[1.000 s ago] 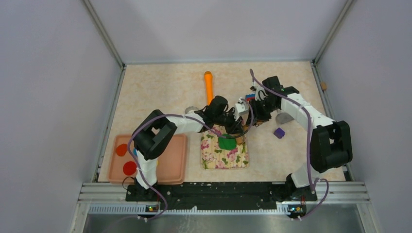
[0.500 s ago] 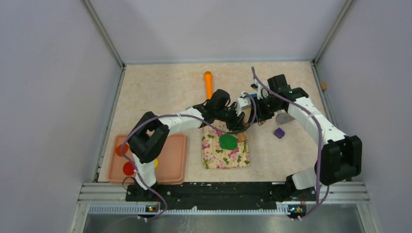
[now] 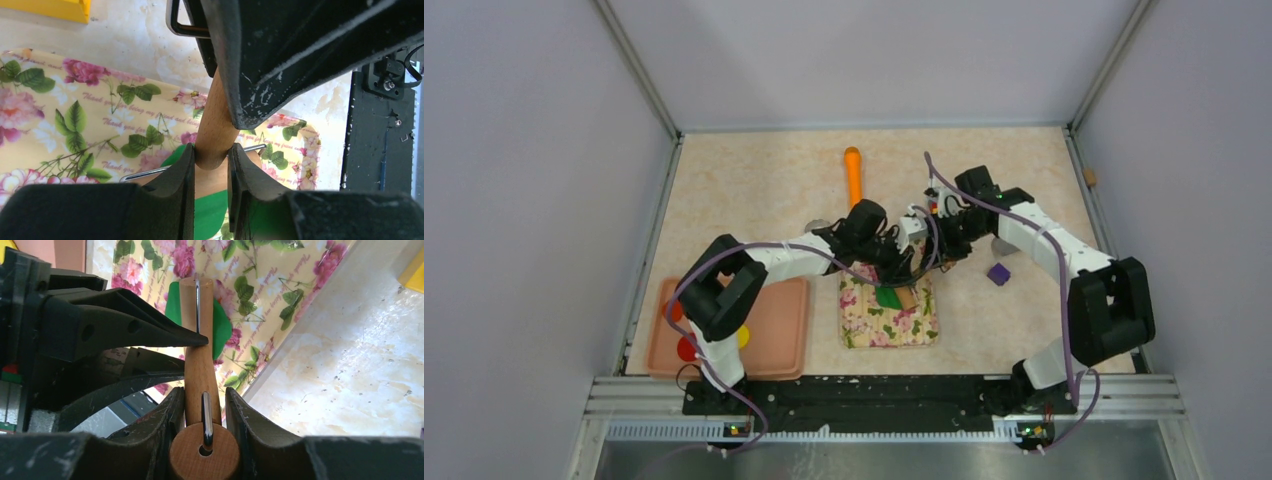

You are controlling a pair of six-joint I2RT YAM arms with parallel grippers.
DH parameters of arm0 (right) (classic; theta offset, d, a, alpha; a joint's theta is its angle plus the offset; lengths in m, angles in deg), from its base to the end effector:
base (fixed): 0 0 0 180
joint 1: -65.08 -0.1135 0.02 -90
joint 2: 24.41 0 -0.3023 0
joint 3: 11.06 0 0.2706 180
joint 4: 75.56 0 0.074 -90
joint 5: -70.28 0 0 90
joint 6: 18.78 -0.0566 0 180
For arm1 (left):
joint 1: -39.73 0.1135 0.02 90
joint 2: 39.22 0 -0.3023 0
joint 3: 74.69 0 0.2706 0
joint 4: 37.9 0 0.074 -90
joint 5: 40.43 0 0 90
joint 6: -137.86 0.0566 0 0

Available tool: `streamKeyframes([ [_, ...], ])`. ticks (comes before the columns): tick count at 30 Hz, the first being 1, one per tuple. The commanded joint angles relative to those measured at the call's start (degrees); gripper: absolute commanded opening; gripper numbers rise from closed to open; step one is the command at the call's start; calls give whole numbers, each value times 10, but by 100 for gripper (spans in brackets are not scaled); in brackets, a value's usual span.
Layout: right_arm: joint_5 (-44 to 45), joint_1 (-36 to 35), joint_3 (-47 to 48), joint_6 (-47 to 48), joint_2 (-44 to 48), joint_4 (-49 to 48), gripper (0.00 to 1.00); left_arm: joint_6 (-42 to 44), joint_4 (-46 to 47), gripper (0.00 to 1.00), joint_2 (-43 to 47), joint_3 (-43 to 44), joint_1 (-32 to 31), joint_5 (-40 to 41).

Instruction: Roll out the dumpling wrappers from the dough

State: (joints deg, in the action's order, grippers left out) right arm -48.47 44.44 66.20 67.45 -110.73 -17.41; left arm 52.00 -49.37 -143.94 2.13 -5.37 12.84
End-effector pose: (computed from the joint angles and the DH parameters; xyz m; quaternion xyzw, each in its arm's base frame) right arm 0.2858 0.1368 0.2586 -0.1878 0.9321 0.2783 0.1356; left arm 0.2783 -0.3272 0.2035 0.4799 0.7238 -0.4088 0.2805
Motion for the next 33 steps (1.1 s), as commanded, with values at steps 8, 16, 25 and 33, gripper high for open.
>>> streamKeyframes([
  [8,61,-41,-17,-20,-88,-41,0,-15,8,0,13,-60,64,76],
  [16,52,-69,37,-16,-89,-24,0,-22,7,0,61,-63,71,64],
  [25,50,-59,128,0,-3,50,0,-48,-11,0,50,55,62,31],
  [33,23,-59,100,-6,2,28,0,-47,-50,0,67,45,62,29],
])
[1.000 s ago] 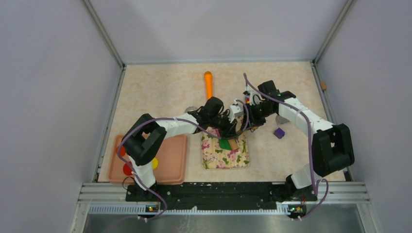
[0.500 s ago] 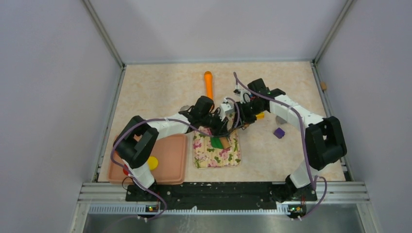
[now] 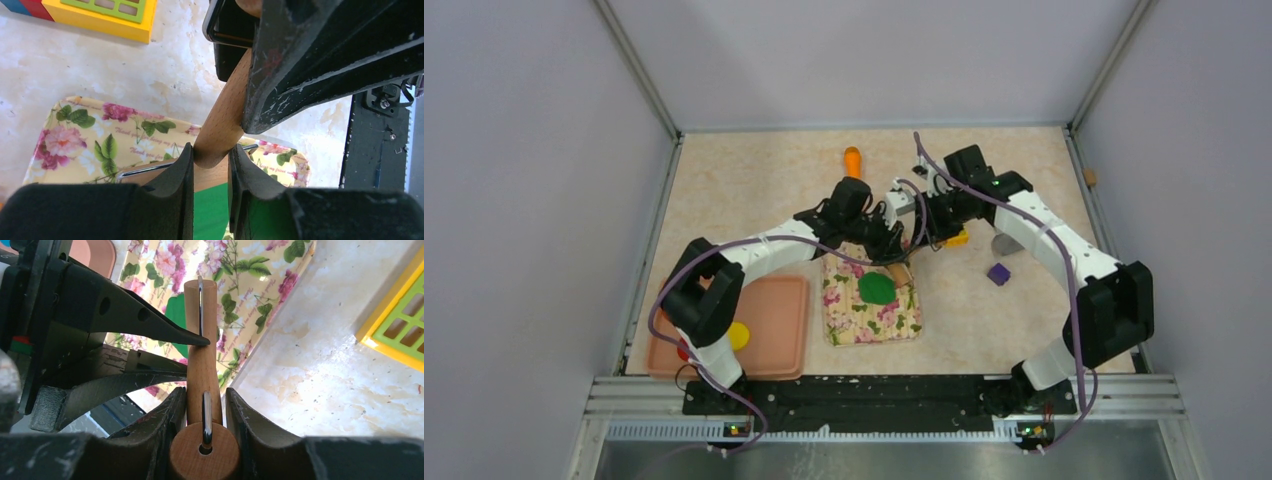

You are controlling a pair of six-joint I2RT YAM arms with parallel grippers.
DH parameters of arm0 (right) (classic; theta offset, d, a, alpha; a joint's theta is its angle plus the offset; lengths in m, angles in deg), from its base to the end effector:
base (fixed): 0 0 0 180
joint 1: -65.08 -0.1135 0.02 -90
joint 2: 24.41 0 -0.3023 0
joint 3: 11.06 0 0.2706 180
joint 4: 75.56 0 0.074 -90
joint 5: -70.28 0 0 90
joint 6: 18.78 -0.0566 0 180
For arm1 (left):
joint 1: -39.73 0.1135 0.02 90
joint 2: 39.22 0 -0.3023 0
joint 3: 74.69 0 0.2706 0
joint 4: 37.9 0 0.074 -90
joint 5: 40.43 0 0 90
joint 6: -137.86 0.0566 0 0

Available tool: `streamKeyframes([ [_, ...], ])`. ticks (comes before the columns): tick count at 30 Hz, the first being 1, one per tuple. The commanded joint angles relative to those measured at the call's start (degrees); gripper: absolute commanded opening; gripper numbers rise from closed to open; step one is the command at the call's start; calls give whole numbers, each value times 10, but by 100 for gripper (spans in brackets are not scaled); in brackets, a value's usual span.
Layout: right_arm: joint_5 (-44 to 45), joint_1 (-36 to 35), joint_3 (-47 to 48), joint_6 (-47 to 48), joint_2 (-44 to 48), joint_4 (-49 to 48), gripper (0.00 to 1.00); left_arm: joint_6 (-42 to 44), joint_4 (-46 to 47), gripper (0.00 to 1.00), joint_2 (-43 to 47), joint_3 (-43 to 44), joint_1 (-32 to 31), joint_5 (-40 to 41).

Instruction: Roll out the dumpling wrappers from the dough

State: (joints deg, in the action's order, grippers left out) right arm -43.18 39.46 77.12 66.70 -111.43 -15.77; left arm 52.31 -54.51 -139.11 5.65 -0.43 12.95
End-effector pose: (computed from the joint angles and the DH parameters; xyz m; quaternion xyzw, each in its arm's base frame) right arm 0.2972 0.1675 0.3134 -0.2266 0.9167 0.2578 0.2047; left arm 0.3018 -0.2988 0.2503 0.4529 0.7292 -0.3984 0.3232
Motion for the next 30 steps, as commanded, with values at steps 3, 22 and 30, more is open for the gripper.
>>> streamKeyframes([
  [3,-46,-11,-16,-11,-8,-5,0,-35,-12,0,43,-19,20,32],
  [22,-24,-64,-47,-48,-167,-43,0,-40,9,0,48,-143,67,69],
  [30,-26,-90,-3,-55,-181,-51,0,-31,-10,0,87,-151,72,63],
])
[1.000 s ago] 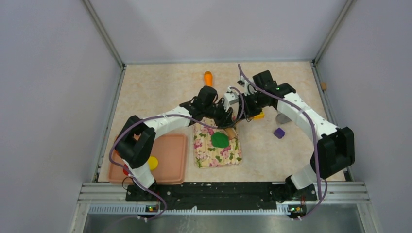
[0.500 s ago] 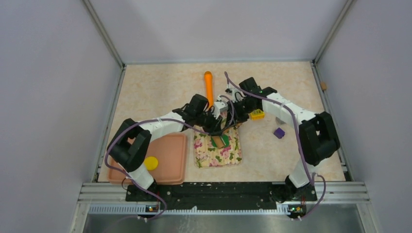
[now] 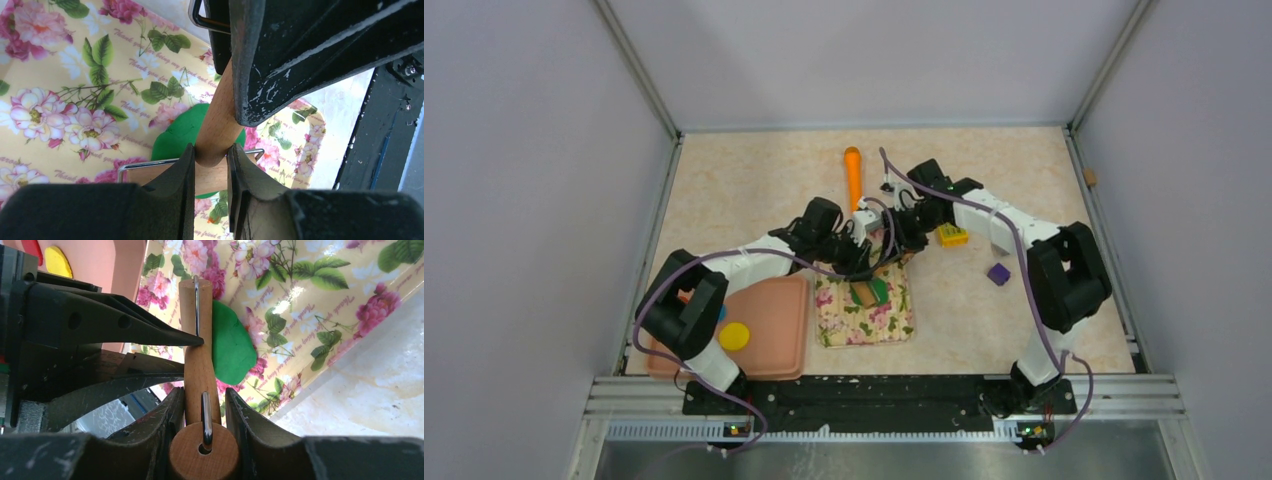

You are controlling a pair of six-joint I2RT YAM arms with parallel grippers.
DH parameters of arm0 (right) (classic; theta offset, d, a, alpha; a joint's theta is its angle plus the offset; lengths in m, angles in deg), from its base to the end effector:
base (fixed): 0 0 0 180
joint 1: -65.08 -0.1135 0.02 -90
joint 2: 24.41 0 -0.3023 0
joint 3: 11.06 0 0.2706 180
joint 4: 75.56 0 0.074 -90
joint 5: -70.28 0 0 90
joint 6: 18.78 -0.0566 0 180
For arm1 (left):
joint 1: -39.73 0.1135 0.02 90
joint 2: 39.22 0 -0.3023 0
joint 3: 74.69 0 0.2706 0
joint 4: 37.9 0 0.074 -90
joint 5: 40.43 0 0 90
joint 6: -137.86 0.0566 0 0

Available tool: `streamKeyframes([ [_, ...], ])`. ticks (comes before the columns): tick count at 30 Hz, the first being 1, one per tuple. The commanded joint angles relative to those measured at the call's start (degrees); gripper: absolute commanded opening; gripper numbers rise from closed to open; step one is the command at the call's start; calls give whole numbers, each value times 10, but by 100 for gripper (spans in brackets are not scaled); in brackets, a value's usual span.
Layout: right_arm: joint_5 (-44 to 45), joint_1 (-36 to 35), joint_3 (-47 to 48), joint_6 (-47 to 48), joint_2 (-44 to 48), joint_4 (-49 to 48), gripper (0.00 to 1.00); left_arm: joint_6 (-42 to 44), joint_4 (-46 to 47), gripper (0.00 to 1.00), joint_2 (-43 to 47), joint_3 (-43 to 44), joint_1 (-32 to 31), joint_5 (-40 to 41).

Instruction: Roll out the dumpling wrappers from the dough

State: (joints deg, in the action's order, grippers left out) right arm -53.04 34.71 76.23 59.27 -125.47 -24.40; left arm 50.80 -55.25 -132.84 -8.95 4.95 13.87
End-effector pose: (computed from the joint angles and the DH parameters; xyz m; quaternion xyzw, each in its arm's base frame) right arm 0.3227 0.2251 0.2359 -0.2111 0.9132 0.3360 0.0929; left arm 0.2791 -0.2341 0.2035 0.3950 0.7951 -0.3720 0.2708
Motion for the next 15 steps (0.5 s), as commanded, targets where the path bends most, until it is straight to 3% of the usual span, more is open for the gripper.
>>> streamKeyframes([
  [1,75,-43,21,19,-41,41,0,-14,-6,0,29,-2,19,50],
  [7,86,-39,118,44,1,94,0,-21,-20,0,47,59,17,18],
  [15,81,-38,53,38,67,86,0,-18,-44,0,46,85,17,1],
])
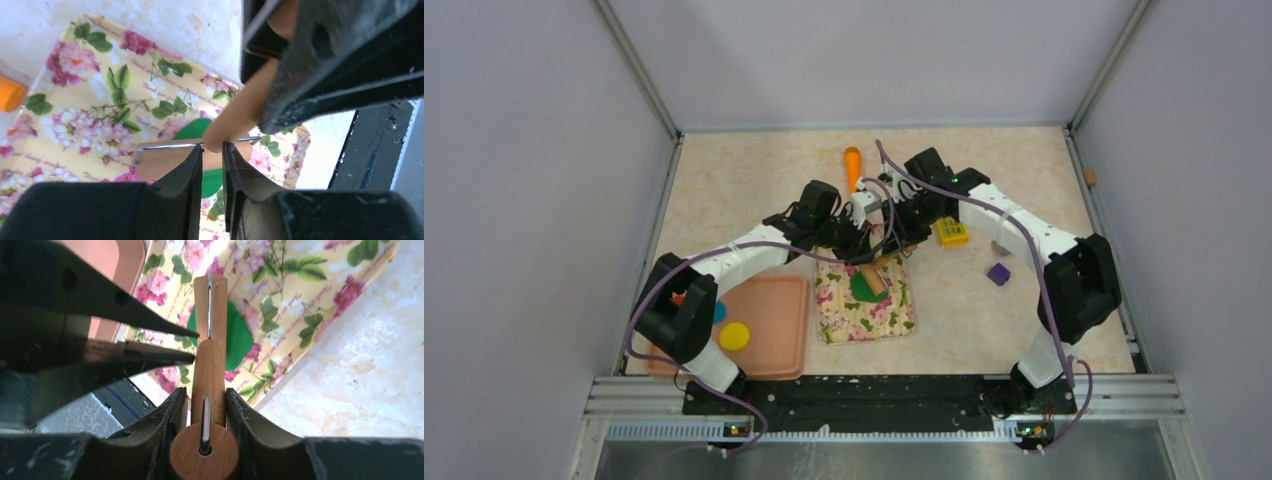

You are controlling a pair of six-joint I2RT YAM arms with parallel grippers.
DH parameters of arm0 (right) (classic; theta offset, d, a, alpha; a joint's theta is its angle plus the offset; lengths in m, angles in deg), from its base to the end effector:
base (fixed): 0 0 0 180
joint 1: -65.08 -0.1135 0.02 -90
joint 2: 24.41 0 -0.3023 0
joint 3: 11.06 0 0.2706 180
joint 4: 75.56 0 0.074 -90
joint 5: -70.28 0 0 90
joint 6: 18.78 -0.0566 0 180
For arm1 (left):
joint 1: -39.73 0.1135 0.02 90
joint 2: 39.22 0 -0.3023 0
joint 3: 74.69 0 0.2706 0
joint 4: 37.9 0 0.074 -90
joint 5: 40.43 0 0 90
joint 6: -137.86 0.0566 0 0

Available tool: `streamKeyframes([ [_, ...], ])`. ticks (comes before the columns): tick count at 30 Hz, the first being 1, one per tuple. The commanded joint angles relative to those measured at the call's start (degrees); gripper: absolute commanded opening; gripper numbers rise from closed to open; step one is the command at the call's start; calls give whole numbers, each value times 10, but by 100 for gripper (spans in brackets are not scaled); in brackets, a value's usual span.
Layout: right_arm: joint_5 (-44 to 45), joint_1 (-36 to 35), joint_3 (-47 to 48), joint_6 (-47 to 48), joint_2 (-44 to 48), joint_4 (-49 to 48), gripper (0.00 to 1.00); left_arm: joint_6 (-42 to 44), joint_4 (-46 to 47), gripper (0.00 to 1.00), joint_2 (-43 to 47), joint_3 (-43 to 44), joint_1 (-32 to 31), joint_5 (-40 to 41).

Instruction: Roll out the dumpling wrappers from the dough

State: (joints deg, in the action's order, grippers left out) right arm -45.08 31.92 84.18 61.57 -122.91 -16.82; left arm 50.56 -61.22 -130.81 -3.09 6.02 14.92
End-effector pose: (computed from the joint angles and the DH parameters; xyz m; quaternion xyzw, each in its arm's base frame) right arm 0.3162 0.2356 0.2866 -0.2448 0.9160 0.2844 0.1420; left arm 0.2903 -0.2323 0.2405 0.3859 0.7957 -0.3646 0.2914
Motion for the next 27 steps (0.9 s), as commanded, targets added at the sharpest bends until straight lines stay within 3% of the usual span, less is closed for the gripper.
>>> streamKeyframes([
  [1,0,-11,-32,15,43,8,0,-12,14,0,28,20,6,-8],
  [11,-34,-12,-9,10,24,5,0,2,4,0,65,-30,6,6],
  [12,-33,-12,-3,13,27,13,0,6,8,8,77,-37,7,6],
  [14,-40,-4,-1,21,38,23,0,24,31,36,122,-65,8,9],
  [17,-62,12,-20,22,50,21,0,81,110,56,216,-148,8,26],
  [21,-107,29,-52,0,62,-8,0,152,220,63,282,-230,-30,42],
  [27,-163,46,-60,-31,66,-49,0,188,278,63,219,-225,-109,88],
])
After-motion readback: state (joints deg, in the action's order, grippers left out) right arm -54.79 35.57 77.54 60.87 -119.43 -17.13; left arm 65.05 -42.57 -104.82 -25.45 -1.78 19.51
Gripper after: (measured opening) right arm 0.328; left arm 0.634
